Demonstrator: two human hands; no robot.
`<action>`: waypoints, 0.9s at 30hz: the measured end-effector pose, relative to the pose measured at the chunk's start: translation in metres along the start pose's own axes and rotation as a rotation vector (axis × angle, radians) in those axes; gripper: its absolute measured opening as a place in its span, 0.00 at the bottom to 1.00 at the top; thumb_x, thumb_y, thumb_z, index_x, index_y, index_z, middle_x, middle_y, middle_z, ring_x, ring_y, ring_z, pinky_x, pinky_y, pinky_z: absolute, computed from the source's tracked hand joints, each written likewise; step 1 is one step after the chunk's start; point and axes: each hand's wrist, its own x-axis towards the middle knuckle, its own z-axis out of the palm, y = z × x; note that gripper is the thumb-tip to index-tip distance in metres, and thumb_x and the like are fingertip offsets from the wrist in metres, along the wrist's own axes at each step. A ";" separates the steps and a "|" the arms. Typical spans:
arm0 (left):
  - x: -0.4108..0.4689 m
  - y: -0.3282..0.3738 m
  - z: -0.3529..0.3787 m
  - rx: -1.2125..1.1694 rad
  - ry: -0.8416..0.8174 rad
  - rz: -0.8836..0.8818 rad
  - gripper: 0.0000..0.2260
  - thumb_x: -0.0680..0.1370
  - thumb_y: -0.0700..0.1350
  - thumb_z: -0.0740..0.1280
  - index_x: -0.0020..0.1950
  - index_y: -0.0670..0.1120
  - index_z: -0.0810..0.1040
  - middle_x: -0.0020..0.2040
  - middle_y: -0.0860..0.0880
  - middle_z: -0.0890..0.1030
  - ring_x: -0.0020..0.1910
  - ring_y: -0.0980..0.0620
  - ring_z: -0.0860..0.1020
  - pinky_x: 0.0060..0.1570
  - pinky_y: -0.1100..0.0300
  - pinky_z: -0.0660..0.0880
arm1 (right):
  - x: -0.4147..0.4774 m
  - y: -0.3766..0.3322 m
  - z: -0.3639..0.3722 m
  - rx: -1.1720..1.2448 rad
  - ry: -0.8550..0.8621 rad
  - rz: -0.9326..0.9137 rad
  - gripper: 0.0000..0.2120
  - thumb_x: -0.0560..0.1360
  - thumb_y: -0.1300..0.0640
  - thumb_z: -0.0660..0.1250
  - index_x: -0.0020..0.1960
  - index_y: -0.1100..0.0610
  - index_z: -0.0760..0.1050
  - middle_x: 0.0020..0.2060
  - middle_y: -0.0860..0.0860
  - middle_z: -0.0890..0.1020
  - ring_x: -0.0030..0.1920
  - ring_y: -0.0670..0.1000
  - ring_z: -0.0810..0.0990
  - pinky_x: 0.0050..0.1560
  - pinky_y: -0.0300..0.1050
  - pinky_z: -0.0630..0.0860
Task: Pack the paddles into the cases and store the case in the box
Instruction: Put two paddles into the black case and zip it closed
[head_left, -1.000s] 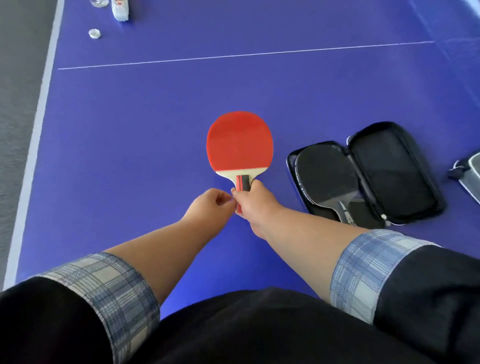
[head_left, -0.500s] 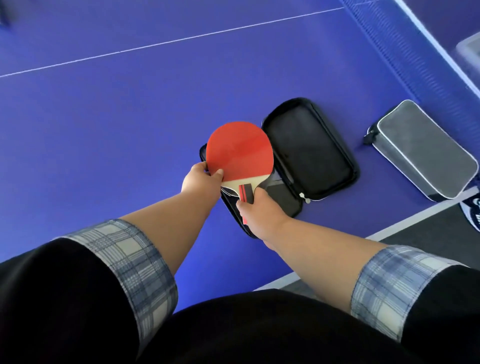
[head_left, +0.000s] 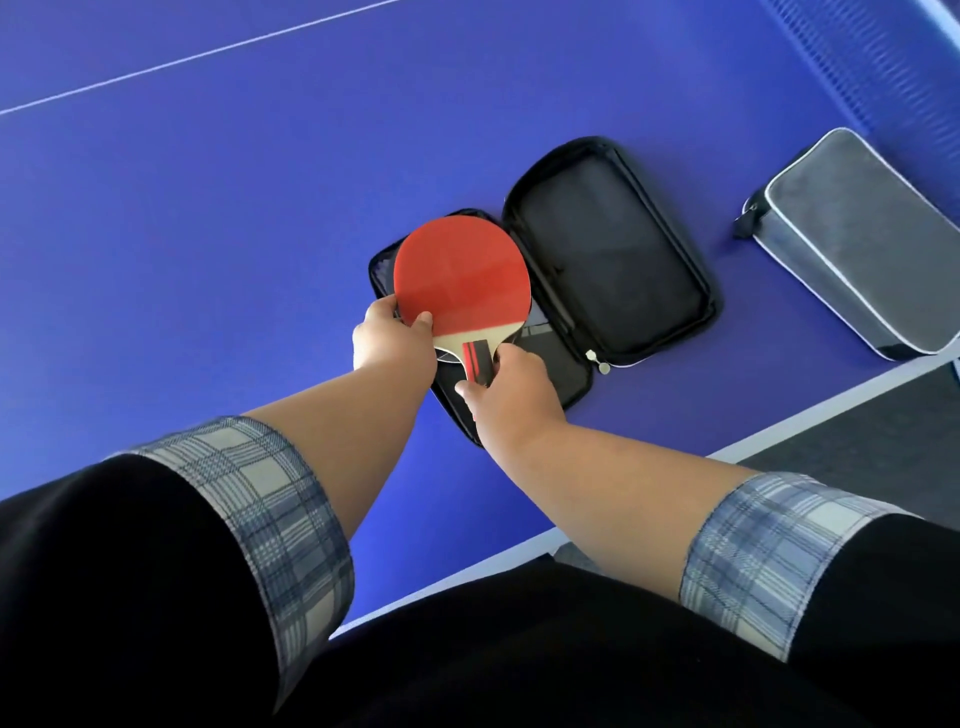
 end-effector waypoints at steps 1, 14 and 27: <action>0.000 0.001 0.000 0.007 0.001 -0.019 0.20 0.78 0.52 0.64 0.70 0.54 0.70 0.59 0.48 0.77 0.44 0.45 0.81 0.46 0.49 0.80 | 0.000 0.000 0.000 -0.041 0.024 -0.007 0.11 0.75 0.51 0.72 0.49 0.58 0.74 0.50 0.54 0.76 0.44 0.56 0.80 0.42 0.48 0.76; -0.007 0.029 -0.010 0.140 -0.007 0.018 0.23 0.74 0.47 0.67 0.68 0.50 0.67 0.61 0.46 0.70 0.56 0.39 0.75 0.52 0.42 0.78 | 0.027 0.018 -0.064 0.110 0.219 0.087 0.24 0.77 0.44 0.66 0.70 0.52 0.72 0.64 0.53 0.75 0.61 0.55 0.76 0.57 0.50 0.76; -0.022 0.128 0.114 0.194 -0.123 0.329 0.20 0.77 0.50 0.64 0.69 0.50 0.71 0.65 0.48 0.75 0.62 0.49 0.74 0.62 0.53 0.72 | 0.172 0.071 -0.217 -0.160 0.058 0.074 0.22 0.75 0.40 0.65 0.67 0.46 0.73 0.64 0.50 0.79 0.58 0.52 0.79 0.55 0.48 0.75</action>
